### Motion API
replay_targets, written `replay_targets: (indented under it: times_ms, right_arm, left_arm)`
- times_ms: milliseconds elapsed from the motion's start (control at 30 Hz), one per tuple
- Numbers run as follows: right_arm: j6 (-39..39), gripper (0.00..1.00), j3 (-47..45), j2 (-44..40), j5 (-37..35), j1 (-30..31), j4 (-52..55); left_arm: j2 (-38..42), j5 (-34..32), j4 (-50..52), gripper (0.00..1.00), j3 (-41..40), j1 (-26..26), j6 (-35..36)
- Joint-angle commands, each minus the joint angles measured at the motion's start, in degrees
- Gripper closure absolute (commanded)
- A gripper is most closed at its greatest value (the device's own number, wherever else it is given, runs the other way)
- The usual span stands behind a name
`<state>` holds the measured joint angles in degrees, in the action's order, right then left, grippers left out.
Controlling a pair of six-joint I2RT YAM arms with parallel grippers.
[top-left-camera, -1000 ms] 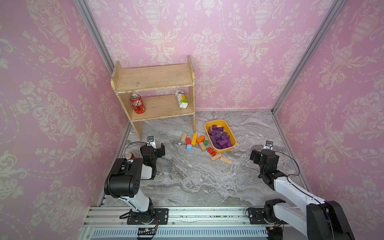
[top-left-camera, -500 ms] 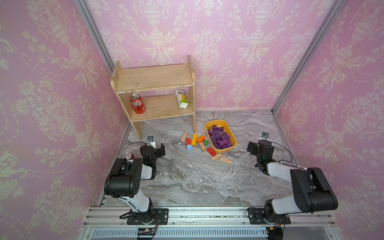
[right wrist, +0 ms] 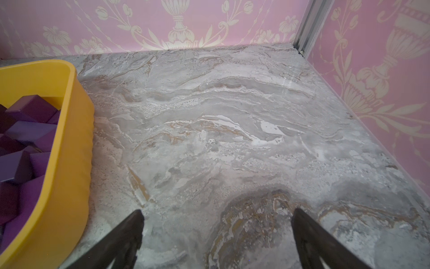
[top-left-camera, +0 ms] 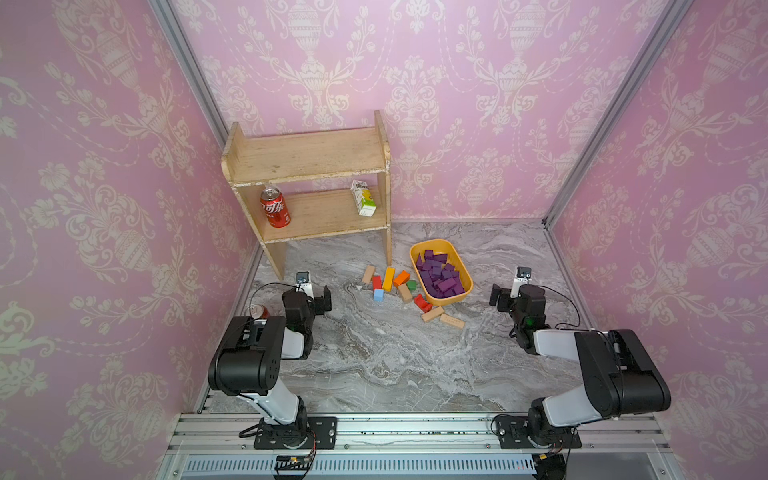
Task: Pick purple bricks into the storage bin
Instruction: Reset both arms
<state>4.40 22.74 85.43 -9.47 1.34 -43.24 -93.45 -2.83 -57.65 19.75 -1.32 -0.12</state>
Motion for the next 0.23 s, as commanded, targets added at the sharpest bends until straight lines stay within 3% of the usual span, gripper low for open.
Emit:
replay_targets:
  times_ms: [0,200]
  right_arm:
    - [-1.23,0.0,-0.46,0.28,3.89,0.15,-3.0]
    - [-1.19,0.0,-0.53,0.27,3.85,0.19,-3.25]
  left_arm:
    - [-0.12,1.59,-0.55,0.01,0.39,-0.17,0.21]
    - [-0.25,1.49,-0.59,0.01,0.42,-0.2,0.21]
